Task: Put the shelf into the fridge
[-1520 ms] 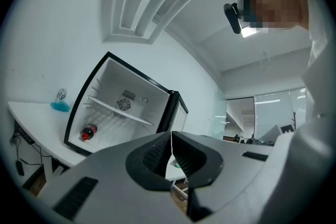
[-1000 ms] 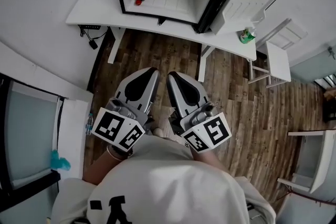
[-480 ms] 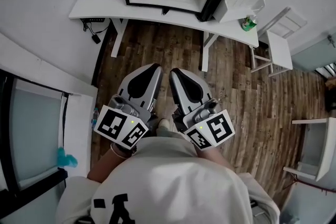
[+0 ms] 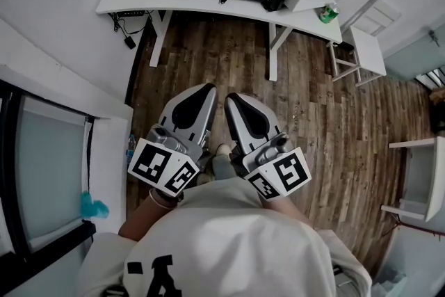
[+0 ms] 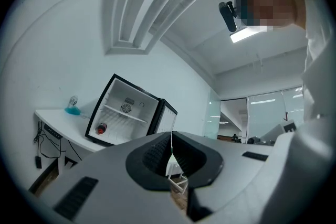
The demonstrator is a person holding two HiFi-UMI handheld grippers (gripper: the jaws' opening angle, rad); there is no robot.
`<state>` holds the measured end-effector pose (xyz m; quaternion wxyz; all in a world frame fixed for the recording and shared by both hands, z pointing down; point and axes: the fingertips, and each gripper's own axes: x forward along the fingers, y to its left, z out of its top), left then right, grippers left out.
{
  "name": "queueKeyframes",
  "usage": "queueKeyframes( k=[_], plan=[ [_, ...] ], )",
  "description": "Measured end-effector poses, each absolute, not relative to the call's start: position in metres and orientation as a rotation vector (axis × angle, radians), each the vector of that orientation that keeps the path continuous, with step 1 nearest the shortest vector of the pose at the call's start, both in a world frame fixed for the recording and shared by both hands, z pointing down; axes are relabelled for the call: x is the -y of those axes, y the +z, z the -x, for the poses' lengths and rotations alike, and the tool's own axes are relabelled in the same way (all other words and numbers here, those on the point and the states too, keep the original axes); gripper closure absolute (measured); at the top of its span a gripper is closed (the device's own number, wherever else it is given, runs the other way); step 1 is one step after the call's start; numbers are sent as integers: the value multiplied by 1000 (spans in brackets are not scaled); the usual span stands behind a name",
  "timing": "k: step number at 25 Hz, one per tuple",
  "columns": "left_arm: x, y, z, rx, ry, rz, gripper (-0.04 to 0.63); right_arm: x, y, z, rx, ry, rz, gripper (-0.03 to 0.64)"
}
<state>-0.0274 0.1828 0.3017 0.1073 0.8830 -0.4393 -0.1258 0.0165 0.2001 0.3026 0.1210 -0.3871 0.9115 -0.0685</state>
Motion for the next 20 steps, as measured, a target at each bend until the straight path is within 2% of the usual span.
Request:
queueKeyframes(
  k=[10, 20],
  plan=[
    [-243, 299, 42, 1281, -368, -2645, 586, -259, 300, 0, -2650, -150, 1150, 586],
    [-259, 291, 35, 1256, -385, -2657, 586, -278, 287, -7, -2642, -90, 1169, 586]
  ],
)
